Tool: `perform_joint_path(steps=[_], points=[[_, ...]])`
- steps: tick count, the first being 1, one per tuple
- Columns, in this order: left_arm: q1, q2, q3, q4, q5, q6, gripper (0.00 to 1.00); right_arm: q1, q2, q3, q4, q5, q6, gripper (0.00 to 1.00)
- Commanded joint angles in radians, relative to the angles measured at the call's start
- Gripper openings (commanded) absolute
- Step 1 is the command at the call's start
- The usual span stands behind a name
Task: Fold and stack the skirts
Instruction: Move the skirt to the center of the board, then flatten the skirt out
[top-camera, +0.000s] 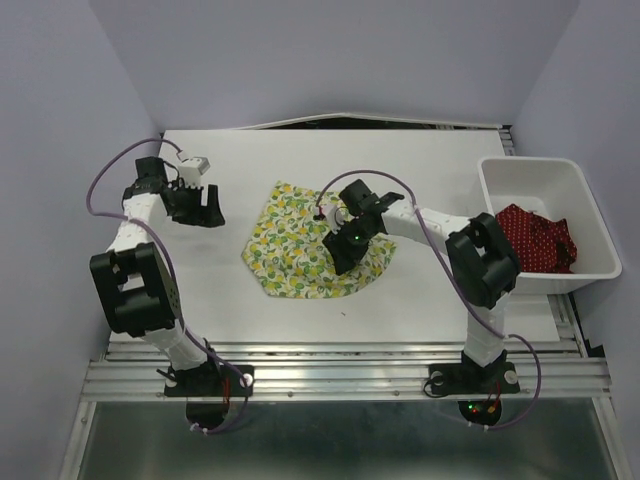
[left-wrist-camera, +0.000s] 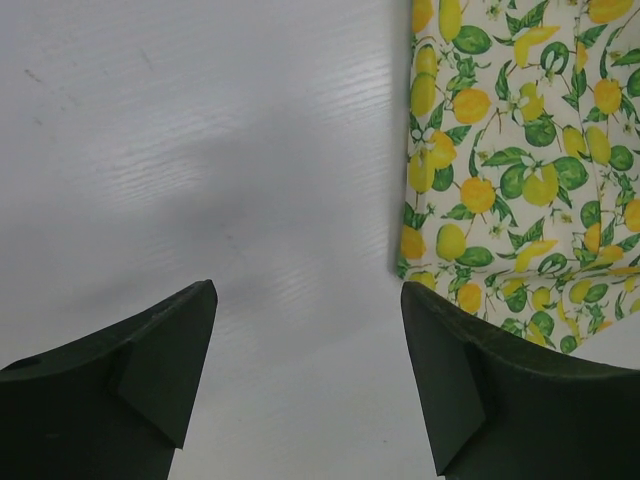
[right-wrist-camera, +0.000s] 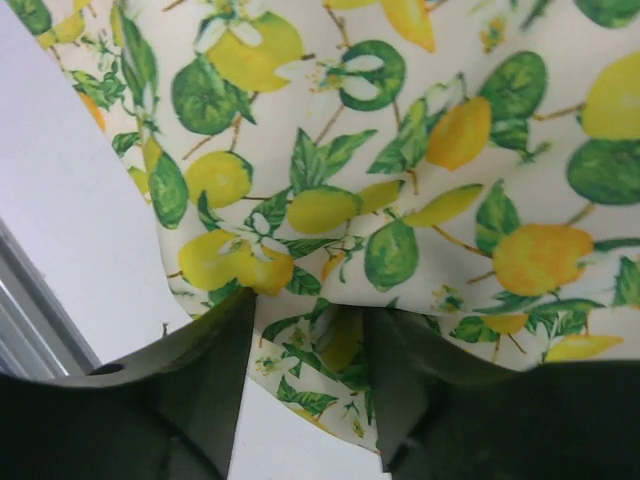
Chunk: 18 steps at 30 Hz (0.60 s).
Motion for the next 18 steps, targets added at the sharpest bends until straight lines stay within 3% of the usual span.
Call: perform_joint_path(steps=[1,9,13,18], points=[[-0.086,0.074,0.097,0.056,0.006,-0.027,0.81,-0.035,-0.060,0.060,-0.064,-0.069,0.013,0.62],[-0.247,0.304,0.304,0.116,0.003,-0.130,0.70,-0.224,0.090,0.439,-0.061,-0.089,0.108,0.65],[-0.259,0.395,0.393,0.090,0.034,-0.167,0.62,-0.233,0.181,0.611,-0.064,-0.018,0.051,0.67],[-0.259,0.422,0.369,0.104,0.049,-0.165,0.54,-0.233,0.339,0.888,-0.051,-0.011,0.028,0.76]])
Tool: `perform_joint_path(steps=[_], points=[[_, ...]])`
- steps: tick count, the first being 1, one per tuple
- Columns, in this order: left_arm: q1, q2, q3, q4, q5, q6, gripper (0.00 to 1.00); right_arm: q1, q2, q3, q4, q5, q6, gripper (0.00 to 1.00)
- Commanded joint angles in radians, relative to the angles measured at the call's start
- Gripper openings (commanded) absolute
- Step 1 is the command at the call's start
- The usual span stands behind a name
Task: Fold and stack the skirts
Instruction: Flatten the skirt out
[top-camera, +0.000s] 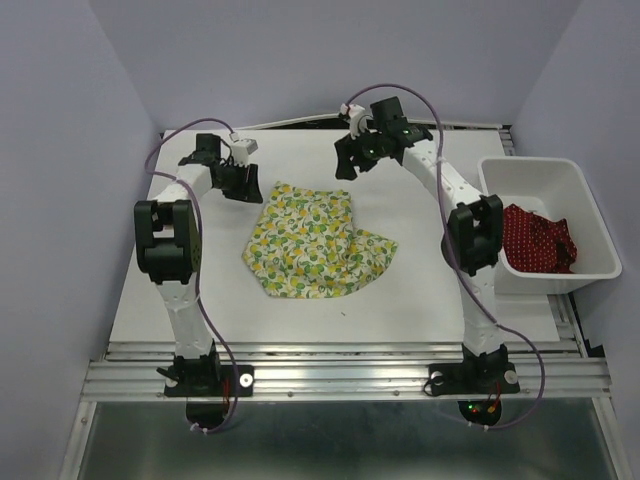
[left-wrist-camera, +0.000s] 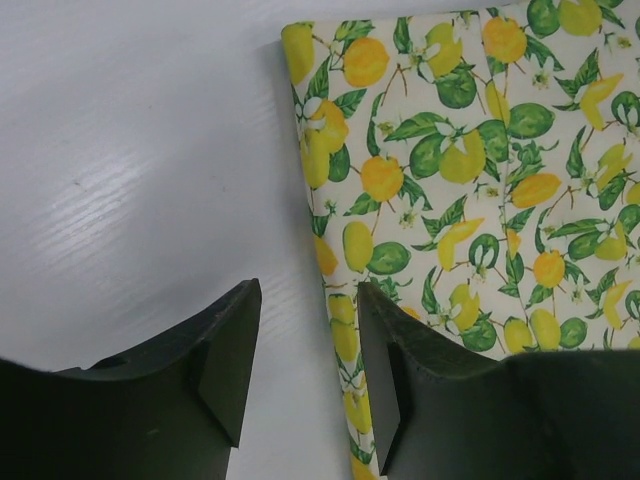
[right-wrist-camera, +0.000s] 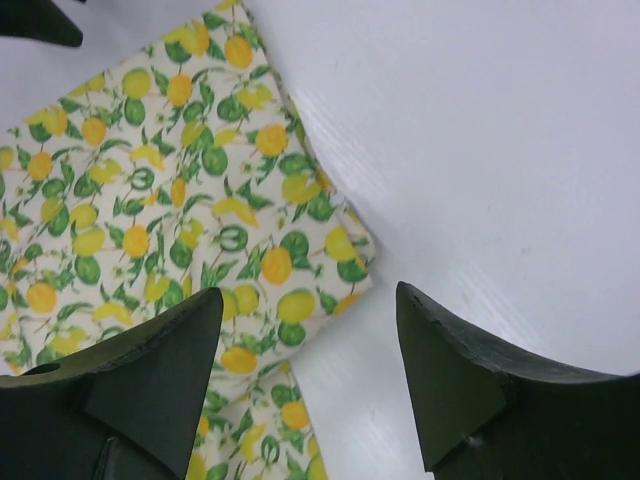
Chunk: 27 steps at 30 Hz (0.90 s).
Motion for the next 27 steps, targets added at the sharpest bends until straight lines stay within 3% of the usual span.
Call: perform_joint_path(steps=[1,4,6,9,19,23,27], points=[[0.012,-0.004,0.003,0.005,0.048,-0.013,0.54,0.030,0.137,0.205,0.009,0.017,-0.024,0.77],[-0.026,0.025,-0.003,0.025,0.071,-0.019,0.54,0.030,0.174,0.227,0.055,0.014,0.006,0.88],[-0.037,0.060,0.017,0.031,0.100,-0.024,0.54,0.030,0.161,0.175,0.150,0.004,0.029,1.00],[-0.043,0.095,0.038,0.061,0.169,-0.047,0.55,0.030,0.136,0.076,0.255,-0.005,0.048,1.00],[-0.092,0.296,0.241,0.109,0.175,-0.165,0.53,0.030,0.165,0.031,0.266,-0.051,0.075,1.00],[-0.098,0.309,0.258,0.120,0.134,-0.182,0.50,0.021,0.151,0.011,0.265,-0.059,0.074,1.00],[-0.095,0.273,0.246,0.151,0.054,-0.175,0.57,-0.002,0.144,0.006,0.259,-0.068,0.077,1.00]])
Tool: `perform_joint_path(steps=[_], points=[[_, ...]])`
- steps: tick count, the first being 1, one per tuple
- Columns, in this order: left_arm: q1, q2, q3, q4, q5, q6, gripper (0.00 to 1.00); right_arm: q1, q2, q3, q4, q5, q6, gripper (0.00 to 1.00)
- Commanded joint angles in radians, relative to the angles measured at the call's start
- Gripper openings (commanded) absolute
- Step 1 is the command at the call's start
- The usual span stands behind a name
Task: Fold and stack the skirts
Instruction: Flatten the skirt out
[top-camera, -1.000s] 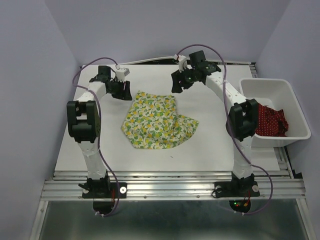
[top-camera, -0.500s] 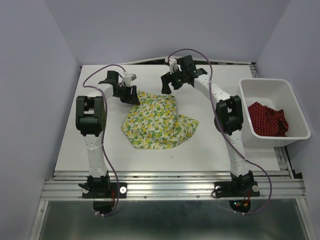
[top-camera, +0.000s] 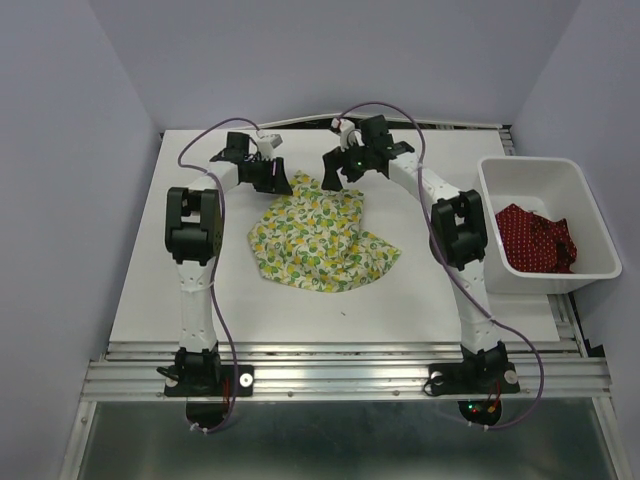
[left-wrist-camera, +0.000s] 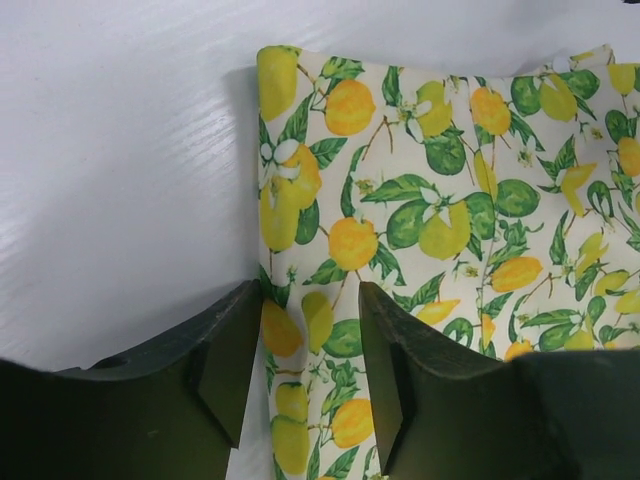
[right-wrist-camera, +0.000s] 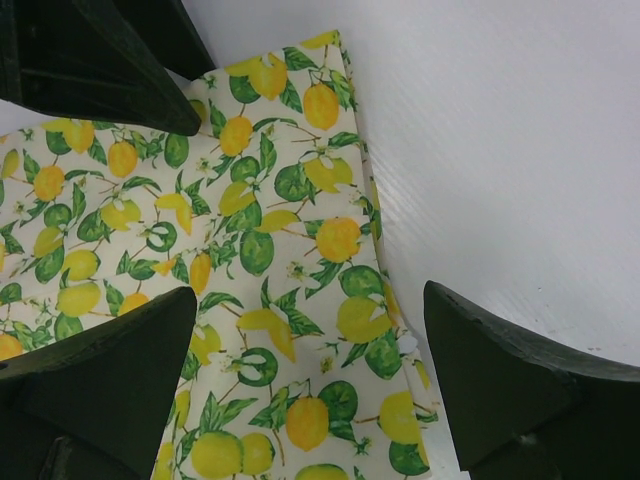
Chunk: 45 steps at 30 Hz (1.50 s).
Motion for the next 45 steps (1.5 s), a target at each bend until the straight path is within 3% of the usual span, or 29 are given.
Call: perform_joint_path(steps=[1,7,15,24,26,28,35,42,45], points=[[-0.001,-0.027,0.014,0.019,-0.111,-0.001,0.58,-0.023,-0.045,-0.010,0.039,-0.030,0.006,1.00],[-0.008,0.082,0.196,-0.051,-0.088,0.001,0.61,-0.043,-0.044,-0.014,0.040,-0.041,0.028,0.99],[-0.027,0.149,0.253,-0.084,-0.050,0.017,0.57,-0.077,-0.021,0.036,0.040,-0.068,0.052,0.99],[-0.079,0.091,0.231,-0.203,-0.001,0.214,0.27,-0.086,-0.030,0.020,0.042,-0.165,0.010,1.00],[-0.099,0.079,0.228,-0.223,-0.012,0.261,0.10,-0.086,-0.037,0.007,0.043,-0.194,-0.011,1.00],[-0.110,0.047,0.210,-0.223,-0.021,0.280,0.01,-0.095,-0.051,-0.010,0.046,-0.220,-0.044,1.00],[-0.174,-0.157,-0.040,-0.105,-0.074,0.439,0.00,-0.132,-0.106,-0.076,0.051,-0.379,-0.184,0.99],[-0.185,-0.292,-0.132,-0.096,0.062,0.688,0.00,-0.153,-0.224,-0.181,0.031,-0.490,-0.356,1.00],[-0.194,-0.308,-0.121,-0.096,0.088,0.719,0.00,-0.153,-0.260,-0.206,-0.007,-0.537,-0.392,0.99]])
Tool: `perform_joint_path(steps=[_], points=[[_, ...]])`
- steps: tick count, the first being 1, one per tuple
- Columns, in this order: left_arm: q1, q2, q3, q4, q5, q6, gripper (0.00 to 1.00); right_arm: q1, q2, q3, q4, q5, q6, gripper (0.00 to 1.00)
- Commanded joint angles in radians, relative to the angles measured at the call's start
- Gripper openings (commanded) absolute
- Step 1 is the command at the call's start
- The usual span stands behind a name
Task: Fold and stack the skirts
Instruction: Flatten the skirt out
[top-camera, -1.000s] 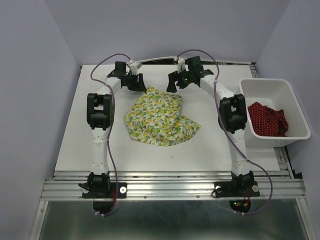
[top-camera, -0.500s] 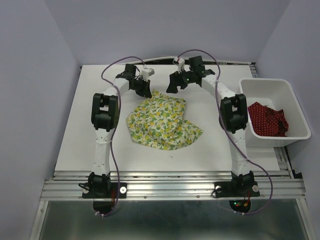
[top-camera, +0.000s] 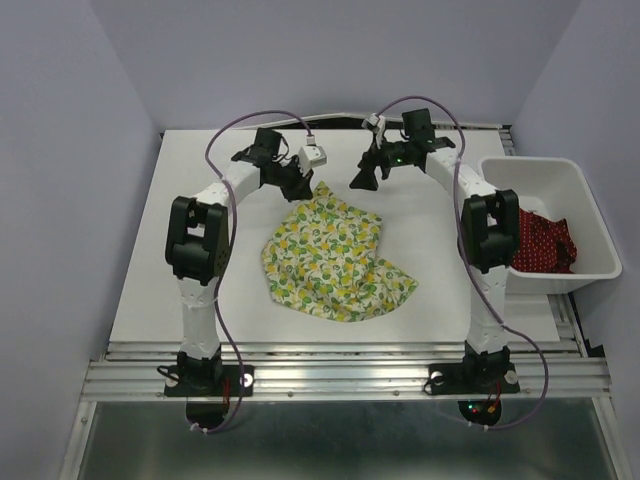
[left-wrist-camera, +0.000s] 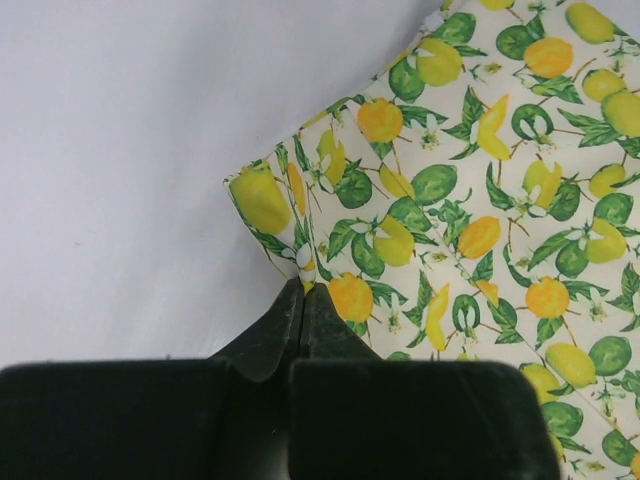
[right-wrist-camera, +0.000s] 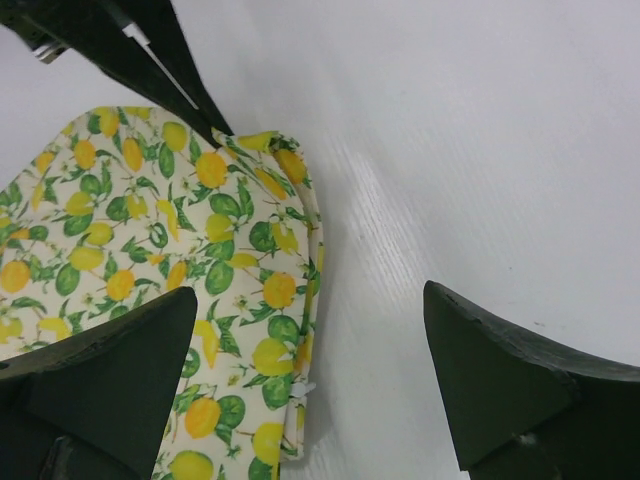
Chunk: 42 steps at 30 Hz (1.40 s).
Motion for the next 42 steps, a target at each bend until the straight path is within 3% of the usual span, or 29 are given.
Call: perform_joint_path(steps=[1,9,15,26,33,35,36,37,38,42], points=[[-0.006,-0.088,0.004,0.017,0.080,0.143,0.00,0.005,-0.122,-0.023,-0.027,-0.139,-0.120,0.99],[-0.064,-0.097,0.075,-0.134,0.146,0.313,0.00,0.028,-0.239,-0.165,0.047,-0.147,-0.270,0.99],[-0.090,-0.130,0.056,-0.151,0.185,0.345,0.00,0.064,-0.239,-0.169,-0.079,-0.107,-0.484,0.98],[-0.102,-0.167,0.041,-0.152,0.258,0.333,0.00,0.119,-0.297,-0.310,-0.012,-0.062,-0.607,0.82],[-0.104,-0.170,0.029,-0.157,0.254,0.319,0.00,0.119,-0.315,-0.337,0.076,-0.045,-0.532,0.56],[-0.105,-0.169,0.029,-0.151,0.251,0.299,0.00,0.119,-0.325,-0.328,0.103,-0.045,-0.489,0.44],[-0.107,-0.170,0.029,-0.148,0.251,0.287,0.00,0.119,-0.328,-0.322,0.108,-0.042,-0.475,0.35],[-0.107,-0.176,0.026,-0.131,0.248,0.270,0.02,0.119,-0.329,-0.313,0.111,-0.036,-0.444,0.09],[-0.107,-0.180,0.023,-0.119,0.240,0.217,0.08,0.119,-0.332,-0.301,0.113,-0.023,-0.421,0.01],[-0.104,-0.215,-0.023,-0.141,0.186,0.218,0.19,0.119,-0.387,-0.250,0.116,0.043,-0.367,0.01]])
